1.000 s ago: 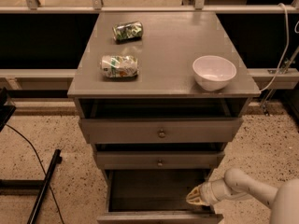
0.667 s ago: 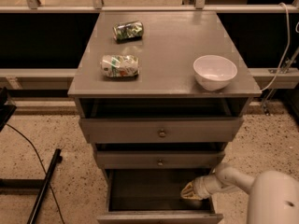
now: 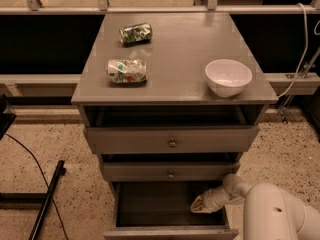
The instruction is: Open bottom drawer
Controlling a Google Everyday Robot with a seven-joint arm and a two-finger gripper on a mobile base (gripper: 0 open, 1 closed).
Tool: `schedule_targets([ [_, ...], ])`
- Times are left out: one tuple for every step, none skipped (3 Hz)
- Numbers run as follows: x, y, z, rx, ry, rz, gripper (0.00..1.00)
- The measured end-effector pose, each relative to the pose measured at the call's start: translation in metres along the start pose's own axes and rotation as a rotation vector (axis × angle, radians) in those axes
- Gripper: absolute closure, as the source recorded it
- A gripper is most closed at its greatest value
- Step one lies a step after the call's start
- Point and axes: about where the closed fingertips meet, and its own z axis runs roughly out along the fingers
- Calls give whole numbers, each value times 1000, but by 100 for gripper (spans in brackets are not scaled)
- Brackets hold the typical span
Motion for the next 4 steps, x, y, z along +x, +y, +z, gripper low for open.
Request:
schedule_targets([
  [3,12,-7,-7,7,14,72],
  [-8,42,-7,-75,-5,11,71],
  [-14,67,-2,-136,-20,14,75],
  [-13,95,-4,-177,-41,30,83],
])
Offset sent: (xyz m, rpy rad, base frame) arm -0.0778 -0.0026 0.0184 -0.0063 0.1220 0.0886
